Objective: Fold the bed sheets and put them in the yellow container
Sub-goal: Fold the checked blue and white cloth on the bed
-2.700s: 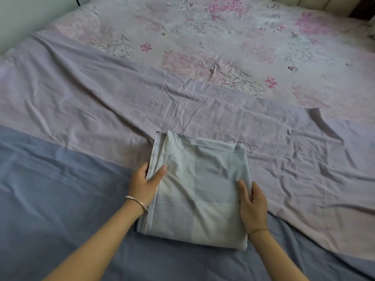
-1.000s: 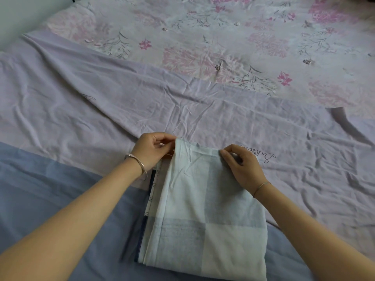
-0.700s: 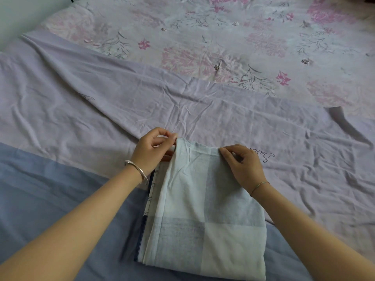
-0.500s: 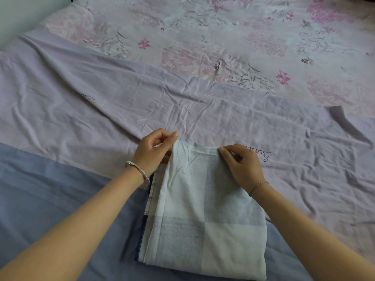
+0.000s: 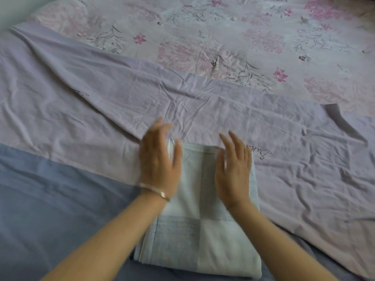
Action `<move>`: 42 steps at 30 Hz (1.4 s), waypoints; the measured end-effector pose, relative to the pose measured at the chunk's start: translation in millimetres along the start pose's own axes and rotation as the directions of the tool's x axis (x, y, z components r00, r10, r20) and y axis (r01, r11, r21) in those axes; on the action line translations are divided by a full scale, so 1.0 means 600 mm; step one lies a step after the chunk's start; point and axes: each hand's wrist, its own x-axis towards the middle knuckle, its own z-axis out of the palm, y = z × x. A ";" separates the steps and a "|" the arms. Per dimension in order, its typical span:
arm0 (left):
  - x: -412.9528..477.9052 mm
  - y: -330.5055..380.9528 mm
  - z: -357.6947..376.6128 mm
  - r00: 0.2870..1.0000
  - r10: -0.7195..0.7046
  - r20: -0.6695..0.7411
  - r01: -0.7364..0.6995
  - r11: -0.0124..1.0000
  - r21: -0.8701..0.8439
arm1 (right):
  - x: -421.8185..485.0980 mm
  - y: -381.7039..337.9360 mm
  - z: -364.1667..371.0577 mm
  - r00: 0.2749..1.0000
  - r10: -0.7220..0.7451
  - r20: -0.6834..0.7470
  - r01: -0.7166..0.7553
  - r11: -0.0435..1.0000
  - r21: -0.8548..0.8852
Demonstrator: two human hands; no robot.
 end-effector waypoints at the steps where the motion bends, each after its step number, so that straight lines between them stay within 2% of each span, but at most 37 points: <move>1: -0.029 0.011 0.006 0.985 0.142 0.100 -0.150 0.986 0.078 | -0.025 -0.002 -0.001 0.996 -0.087 0.025 0.087 0.996 -0.033; 2: -0.051 0.013 0.015 0.951 0.209 0.229 -0.249 0.955 0.162 | -0.047 0.002 0.002 0.981 -0.167 0.098 0.174 0.983 -0.063; 3: -0.060 0.005 0.026 0.917 0.193 0.350 -0.289 0.925 0.245 | -0.059 0.016 0.009 0.958 -0.216 0.188 0.238 0.965 -0.108; 4: -0.056 -0.012 0.041 0.882 0.111 0.457 -0.283 0.902 0.327 | -0.056 0.037 0.016 0.939 -0.215 0.267 0.264 0.951 -0.161; 5: -0.044 -0.032 0.056 0.845 0.013 0.534 -0.263 0.880 0.396 | -0.044 0.060 0.025 0.933 -0.165 0.320 0.243 0.945 -0.220; 7: -0.026 -0.073 0.088 0.770 -0.130 0.625 -0.233 0.855 0.464 | -0.014 0.101 0.036 0.936 0.017 0.351 0.113 0.932 -0.344; 10: -0.009 -0.085 0.110 0.733 -0.188 0.654 -0.220 0.844 0.490 | 0.017 0.128 0.044 0.899 0.193 0.394 -0.009 0.906 -0.423; 13: -0.014 -0.068 0.083 0.757 -0.135 0.639 -0.256 0.839 0.480 | 0.006 0.100 0.027 0.903 0.231 0.363 -0.084 0.922 -0.379; 15: -0.037 -0.044 0.050 0.832 -0.006 0.555 -0.272 0.867 0.418 | -0.032 0.066 0.014 0.953 0.136 0.271 -0.051 0.953 -0.299; 17: -0.086 -0.019 0.027 0.861 0.084 0.501 -0.282 0.899 0.334 | -0.092 0.026 0.012 0.969 0.028 0.246 0.027 0.976 -0.217; 19: -0.136 -0.020 0.019 0.831 0.077 0.551 -0.294 0.902 0.318 | -0.148 0.015 0.022 0.944 -0.052 0.324 0.131 0.965 -0.227; 21: -0.162 -0.049 0.018 0.798 0.006 0.603 -0.290 0.881 0.375 | -0.166 0.042 0.022 0.923 -0.054 0.381 0.175 0.941 -0.291; 25: -0.172 -0.098 0.002 0.789 -0.211 0.577 -0.112 0.874 0.472 | -0.162 0.106 -0.010 0.934 0.083 0.347 0.060 0.922 -0.382; 27: -0.171 -0.096 -0.010 0.765 -0.268 0.585 -0.043 0.885 0.463 | -0.167 0.119 -0.033 0.931 0.181 0.317 -0.062 0.934 -0.353; 29: -0.171 -0.078 -0.026 0.756 -0.285 0.590 0.065 0.929 0.365 | -0.181 0.124 -0.063 0.917 0.274 0.289 -0.228 0.956 -0.185; 31: -0.177 -0.065 -0.043 0.777 -0.392 0.493 0.316 0.920 0.233 | -0.203 0.117 -0.092 0.902 0.352 0.250 -0.375 0.926 0.048; 32: -0.180 -0.063 -0.050 0.769 -0.478 0.425 0.450 0.876 0.172 | -0.214 0.108 -0.105 0.883 0.404 0.240 -0.442 0.886 0.136; 33: -0.181 -0.059 -0.057 0.720 -0.576 0.387 0.570 0.809 0.143 | -0.223 0.096 -0.116 0.847 0.469 0.251 -0.519 0.832 0.195; 35: -0.174 -0.057 -0.065 0.557 -0.719 0.415 0.731 0.662 0.166 | -0.227 0.080 -0.126 0.738 0.594 0.319 -0.669 0.705 0.234; 37: -0.157 -0.042 -0.077 0.391 -0.777 0.494 0.818 0.539 0.200 | -0.205 0.070 -0.134 0.597 0.678 0.428 -0.794 0.575 0.197; 39: -0.130 -0.031 -0.088 0.219 -0.785 0.580 0.892 0.402 0.208 | -0.172 0.061 -0.141 0.435 0.699 0.567 -0.893 0.413 0.176; 40: -0.116 -0.023 -0.101 0.162 -0.760 0.630 0.911 0.360 0.199 | -0.156 0.054 -0.149 0.388 0.679 0.623 -0.915 0.367 0.170; 41: -0.102 -0.018 -0.113 0.143 -0.720 0.679 0.922 0.347 0.174 | -0.142 0.048 -0.158 0.379 0.651 0.658 -0.919 0.351 0.182; 42: -0.083 -0.008 -0.130 0.153 -0.683 0.714 0.930 0.344 0.129 | -0.125 0.038 -0.172 0.390 0.626 0.676 -0.914 0.353 0.200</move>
